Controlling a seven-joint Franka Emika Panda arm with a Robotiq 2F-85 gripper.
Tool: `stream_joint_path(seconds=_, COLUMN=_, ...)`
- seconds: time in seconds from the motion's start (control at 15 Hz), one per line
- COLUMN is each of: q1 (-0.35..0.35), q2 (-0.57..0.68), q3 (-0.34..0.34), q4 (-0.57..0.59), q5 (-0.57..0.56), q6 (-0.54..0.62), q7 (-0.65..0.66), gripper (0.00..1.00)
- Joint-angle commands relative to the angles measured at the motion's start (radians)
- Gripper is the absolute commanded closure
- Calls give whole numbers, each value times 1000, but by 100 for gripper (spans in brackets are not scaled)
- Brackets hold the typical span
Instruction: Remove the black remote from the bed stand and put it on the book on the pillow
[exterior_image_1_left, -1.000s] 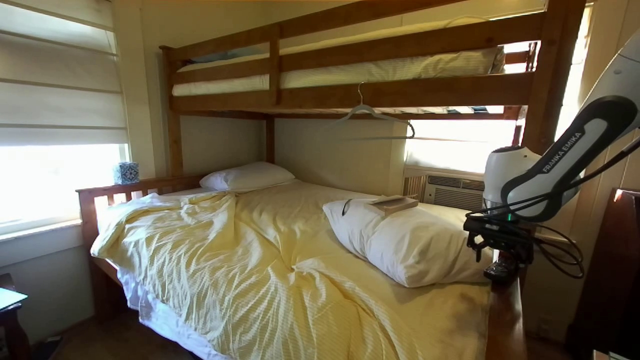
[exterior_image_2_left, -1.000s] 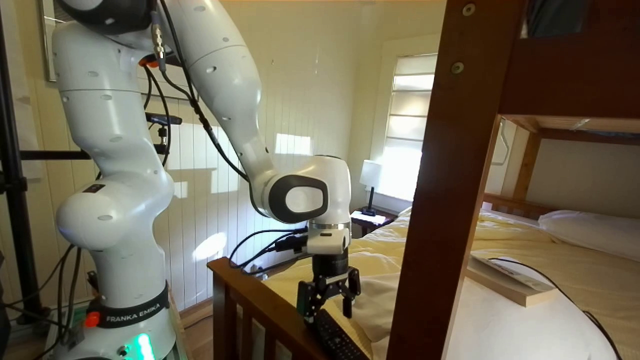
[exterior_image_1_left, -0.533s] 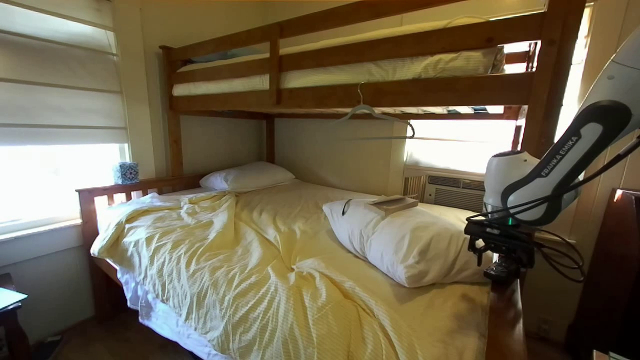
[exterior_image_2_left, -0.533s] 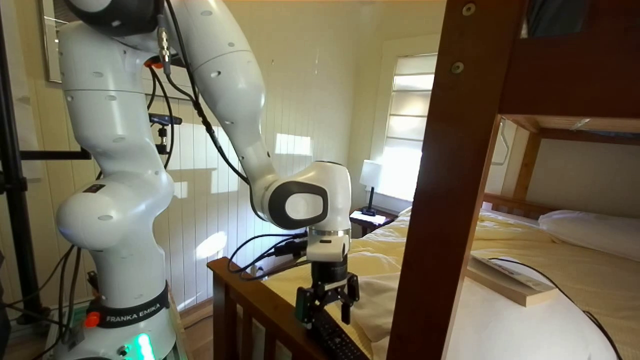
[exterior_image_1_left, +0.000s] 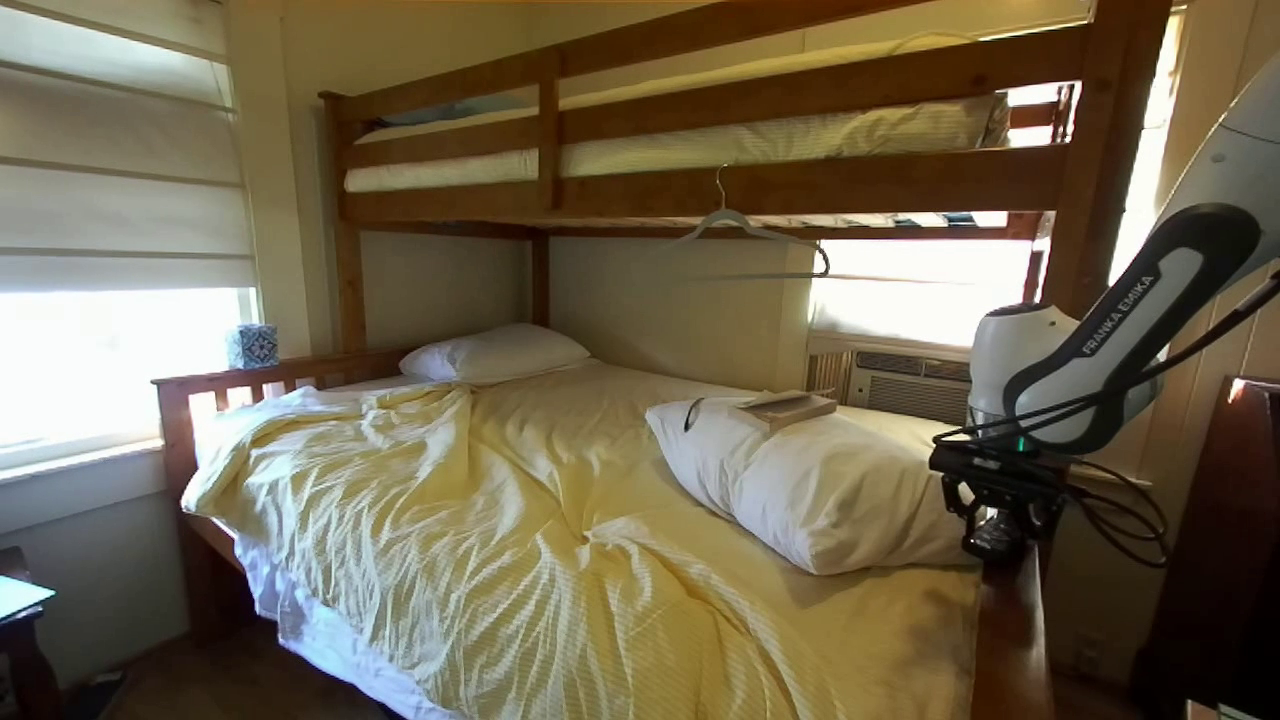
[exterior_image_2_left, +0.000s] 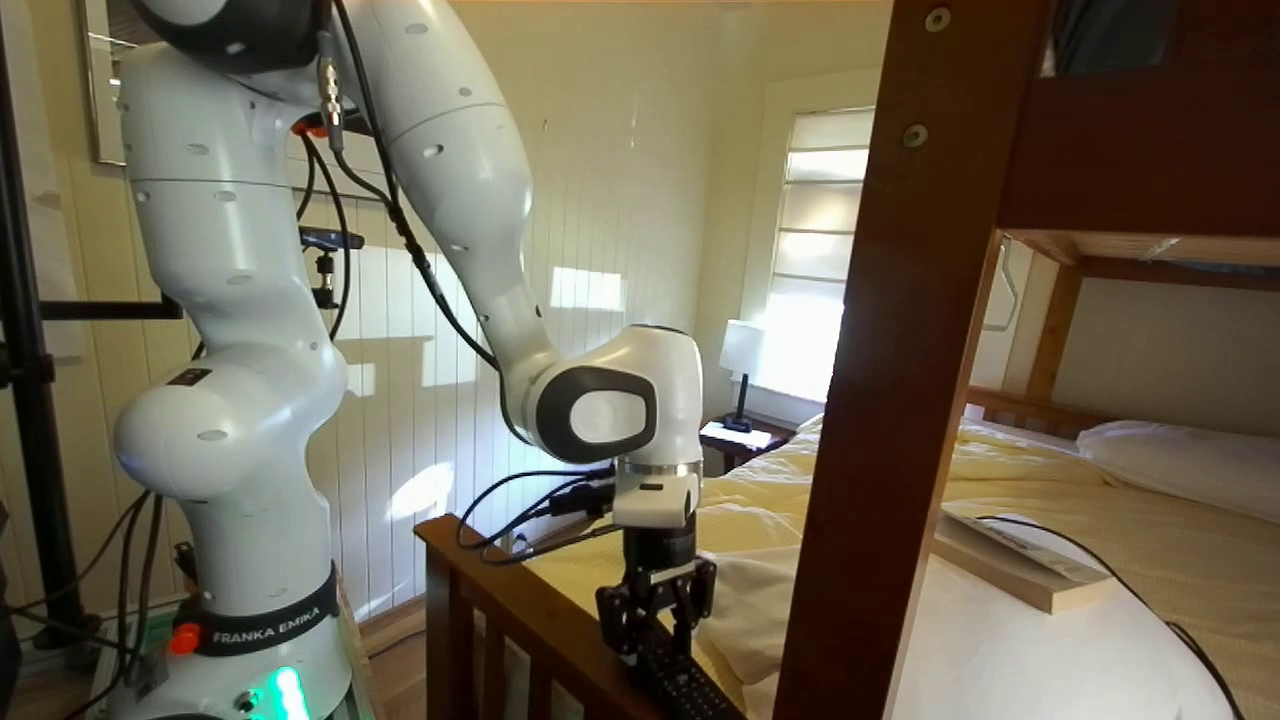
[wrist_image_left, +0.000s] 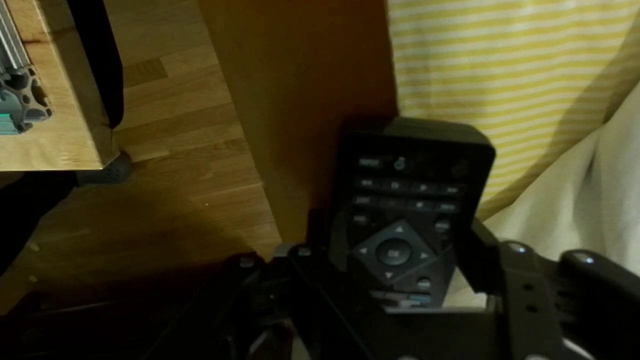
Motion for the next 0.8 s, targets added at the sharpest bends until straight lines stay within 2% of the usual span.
stream_joint_path(seconds=0.0, q1=15, q2=0, q3=-21, q4=1, q5=-14, q6=25, q7=-1, gripper=63)
stream_joint_path(seconds=0.27, q1=40, q2=-80, q3=-6, q4=3, q5=17, q6=-25, q7=-43, gripper=63)
stream_joint_path(seconds=0.4, q1=78, q2=-159, q3=0, q4=-37, q5=66, q6=0, q7=-166, gripper=63)
stream_joint_path(seconds=0.53, q1=117, q2=-189, q3=26, q4=-7, q5=108, q6=-33, q7=-257, gripper=63)
stream_joint_path(seconds=0.73, q1=214, q2=-210, q3=37, q4=11, q5=288, q6=-63, q7=-471, gripper=63)
